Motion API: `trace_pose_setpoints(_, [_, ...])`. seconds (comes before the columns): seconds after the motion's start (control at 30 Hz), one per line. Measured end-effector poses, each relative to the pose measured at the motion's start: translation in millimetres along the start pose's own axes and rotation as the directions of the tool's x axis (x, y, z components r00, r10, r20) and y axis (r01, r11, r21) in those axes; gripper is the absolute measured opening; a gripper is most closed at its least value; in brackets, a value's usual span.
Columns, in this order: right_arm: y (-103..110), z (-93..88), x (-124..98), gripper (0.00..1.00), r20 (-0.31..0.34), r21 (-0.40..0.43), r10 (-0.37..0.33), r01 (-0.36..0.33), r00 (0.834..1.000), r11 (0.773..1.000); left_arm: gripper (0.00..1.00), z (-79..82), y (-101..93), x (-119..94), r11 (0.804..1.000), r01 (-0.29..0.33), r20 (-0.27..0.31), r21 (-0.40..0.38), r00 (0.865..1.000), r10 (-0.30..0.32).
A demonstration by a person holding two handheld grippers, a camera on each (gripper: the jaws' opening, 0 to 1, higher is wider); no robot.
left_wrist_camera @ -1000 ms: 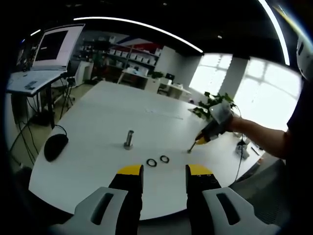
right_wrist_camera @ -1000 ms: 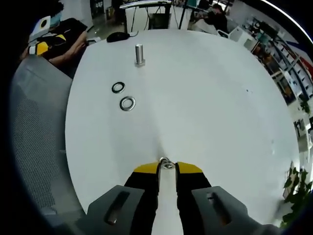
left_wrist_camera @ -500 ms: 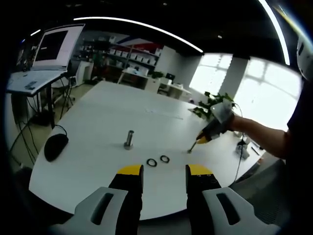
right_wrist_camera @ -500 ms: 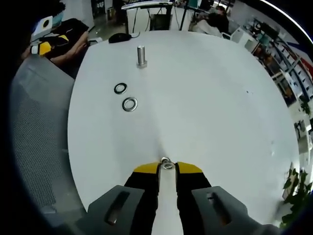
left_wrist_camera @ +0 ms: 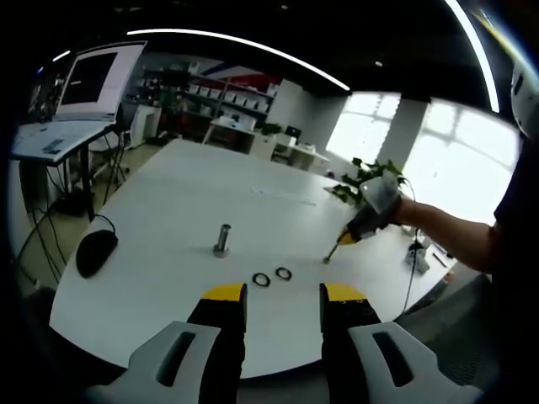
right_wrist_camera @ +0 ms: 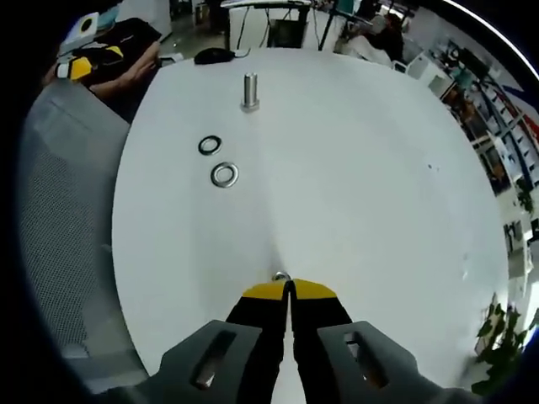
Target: Place the washer onto the threaded stud by aligning its center hole with the stud, sliding it down to the base, and recovering from edge contact or off-axis alignment until the washer reaches the visible bottom stop.
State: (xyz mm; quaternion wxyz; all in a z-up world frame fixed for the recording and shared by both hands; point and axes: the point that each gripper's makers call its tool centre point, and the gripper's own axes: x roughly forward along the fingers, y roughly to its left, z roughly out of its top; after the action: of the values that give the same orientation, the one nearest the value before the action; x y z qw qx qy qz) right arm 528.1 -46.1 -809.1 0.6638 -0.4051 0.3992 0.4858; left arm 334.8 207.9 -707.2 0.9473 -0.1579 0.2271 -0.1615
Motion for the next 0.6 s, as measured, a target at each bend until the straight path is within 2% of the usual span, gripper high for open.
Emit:
trace_pose_setpoints(0.17, [-6, 0.1, -8, 0.03, 0.035, 0.04, -0.013, 0.012, 0.999, 0.999, 0.32, -0.2, -0.5, 0, 1.0, -0.001, -0.003, -0.001, 1.0, 0.001])
trace_pose_setpoints(0.27, [-15, 0.5, -25, 0.03, 0.105, 0.131, -0.055, 0.041, 0.993, 0.991, 0.32, -0.3, -1.0, 0, 1.0, 0.0, -0.004, -0.002, 1.0, 0.0])
trace_pose_setpoints(0.37, [-26, -7.2, -39, 0.03, 0.133, 0.192, -0.106, 0.079, 0.985, 0.978, 0.32, 0.2, -1.3, 0, 1.0, 0.0, -0.002, -0.002, 1.0, 0.0])
trace_pose_setpoints(0.5, [-50, -24.3, -60, 0.03, 0.154, 0.303, -0.224, 0.17, 0.962, 0.938, 0.32, -0.1, -4.9, 1, 1.0, 0.004, -0.01, 0.002, 1.0, -0.004])
trace_pose_setpoints(0.6, [-56, -33.1, -69, 0.03, 0.178, 0.38, -0.249, 0.167, 0.952, 0.91, 0.32, 0.5, -6.9, 1, 1.0, 0.004, -0.01, 0.001, 1.0, -0.004])
